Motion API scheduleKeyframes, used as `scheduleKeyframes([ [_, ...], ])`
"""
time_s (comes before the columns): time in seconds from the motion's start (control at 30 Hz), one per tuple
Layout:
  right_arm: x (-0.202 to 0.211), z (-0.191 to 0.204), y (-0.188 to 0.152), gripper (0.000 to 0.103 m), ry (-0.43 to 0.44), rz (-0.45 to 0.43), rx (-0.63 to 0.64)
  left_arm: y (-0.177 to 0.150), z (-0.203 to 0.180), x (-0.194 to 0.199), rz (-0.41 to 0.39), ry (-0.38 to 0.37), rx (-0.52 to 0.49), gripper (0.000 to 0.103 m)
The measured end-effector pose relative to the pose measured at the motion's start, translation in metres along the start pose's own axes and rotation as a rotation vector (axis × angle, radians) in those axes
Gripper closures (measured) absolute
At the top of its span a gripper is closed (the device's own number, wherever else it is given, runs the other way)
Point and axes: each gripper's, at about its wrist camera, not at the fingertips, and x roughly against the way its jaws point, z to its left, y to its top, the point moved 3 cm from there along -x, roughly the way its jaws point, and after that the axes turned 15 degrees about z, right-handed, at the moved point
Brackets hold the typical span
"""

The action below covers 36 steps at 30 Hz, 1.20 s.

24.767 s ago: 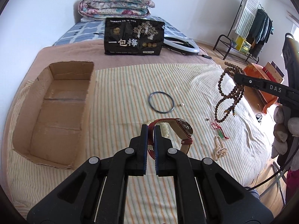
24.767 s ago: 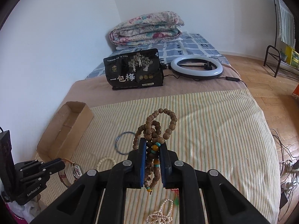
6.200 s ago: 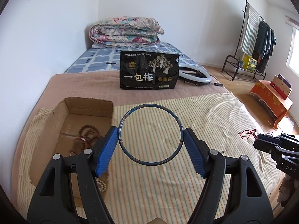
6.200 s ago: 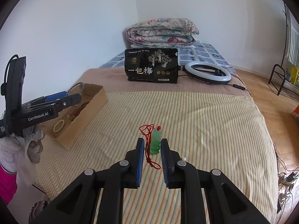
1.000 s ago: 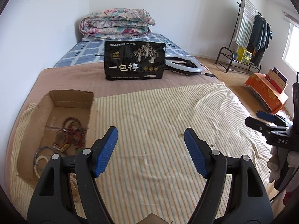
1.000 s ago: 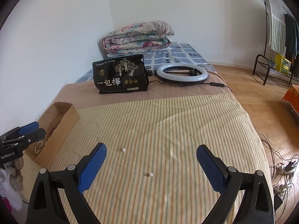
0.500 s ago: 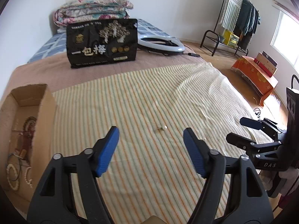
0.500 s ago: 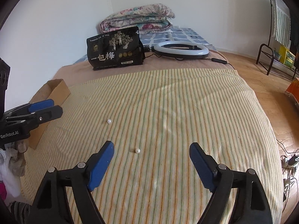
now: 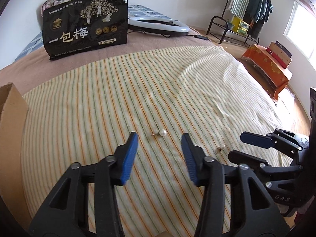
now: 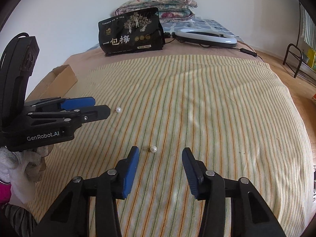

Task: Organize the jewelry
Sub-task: 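Pinch one pearl stud with the left tool while the right tool pinches the other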

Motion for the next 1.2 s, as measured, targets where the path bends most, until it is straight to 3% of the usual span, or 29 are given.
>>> scheduleKeyframes([
  [0.43, -0.014, 0.003, 0.004, 0.067, 0.009, 0.005, 0.003, 0.010, -0.003, -0.024, 0.001, 0.028, -0.016, 0.068],
  [0.5, -0.015, 0.004, 0.004, 0.068, 0.006, 0.005, 0.008, 0.011, -0.005, -0.026, 0.001, 0.038, -0.027, 0.076],
  [0.73, -0.020, 0.011, 0.005, 0.078, -0.011, 0.012, 0.042, 0.010, -0.007, -0.027, -0.003, 0.055, -0.040, 0.085],
  [0.97, -0.023, 0.014, 0.006, 0.094, -0.015, 0.012, 0.058, 0.010, -0.006, -0.028, -0.001, 0.051, -0.040, 0.086],
  [1.2, -0.020, 0.015, 0.005, 0.096, -0.022, 0.006, 0.058, 0.011, -0.005, -0.024, -0.003, 0.048, -0.035, 0.086],
])
